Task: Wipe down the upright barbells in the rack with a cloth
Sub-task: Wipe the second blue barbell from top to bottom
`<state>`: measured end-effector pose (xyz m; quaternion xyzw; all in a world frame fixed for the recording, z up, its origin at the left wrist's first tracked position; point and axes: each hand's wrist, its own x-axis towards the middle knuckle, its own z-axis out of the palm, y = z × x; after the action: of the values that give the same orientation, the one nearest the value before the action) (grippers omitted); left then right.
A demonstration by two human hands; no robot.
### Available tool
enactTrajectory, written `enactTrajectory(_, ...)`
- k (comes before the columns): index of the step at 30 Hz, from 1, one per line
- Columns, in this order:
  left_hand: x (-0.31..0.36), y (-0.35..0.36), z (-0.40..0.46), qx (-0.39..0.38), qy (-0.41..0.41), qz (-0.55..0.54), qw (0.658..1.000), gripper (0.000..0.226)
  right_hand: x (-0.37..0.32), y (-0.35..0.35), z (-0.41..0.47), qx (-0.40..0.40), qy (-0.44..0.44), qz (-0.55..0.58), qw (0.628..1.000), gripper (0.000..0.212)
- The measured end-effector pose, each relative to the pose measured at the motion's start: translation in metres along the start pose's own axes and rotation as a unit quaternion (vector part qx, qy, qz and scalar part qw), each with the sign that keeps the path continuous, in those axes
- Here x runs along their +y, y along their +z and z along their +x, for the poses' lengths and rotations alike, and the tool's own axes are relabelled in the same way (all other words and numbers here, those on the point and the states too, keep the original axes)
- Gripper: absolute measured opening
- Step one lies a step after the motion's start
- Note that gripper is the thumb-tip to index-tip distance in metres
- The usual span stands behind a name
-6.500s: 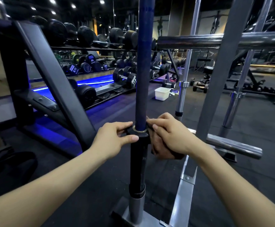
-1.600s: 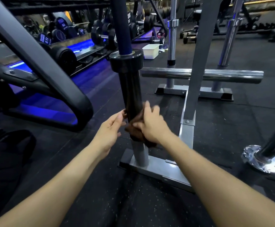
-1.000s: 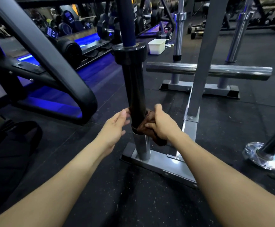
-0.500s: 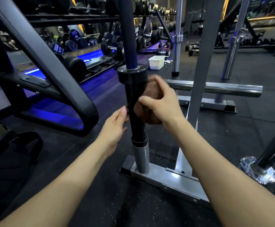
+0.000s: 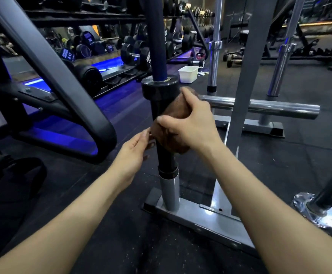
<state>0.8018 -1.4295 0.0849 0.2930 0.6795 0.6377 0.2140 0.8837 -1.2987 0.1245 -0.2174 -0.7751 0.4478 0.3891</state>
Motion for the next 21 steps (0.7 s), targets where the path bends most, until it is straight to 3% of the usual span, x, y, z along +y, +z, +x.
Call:
enactTrajectory(5,-0.009,-0.001,-0.002,-0.019,0.013,-0.002,1.000,0.030,0.018,0.004,-0.020,-0.027,0.011,-0.053,0.998,0.084)
enactTrajectory(10,-0.006,0.004,-0.010,-0.034,0.019,0.032,0.999,0.032,0.054,0.018,-0.045,-0.099,0.092,-0.102,0.986,0.072)
enactTrajectory(16,-0.009,-0.001,-0.004,-0.042,0.021,0.025,0.999,0.043,0.008,-0.001,-0.014,-0.011,0.010,-0.071,0.997,0.080)
enactTrajectory(21,-0.019,0.000,-0.005,-0.053,0.045,0.037,0.997,0.038,0.042,0.018,-0.037,-0.097,0.059,-0.152,0.982,0.072)
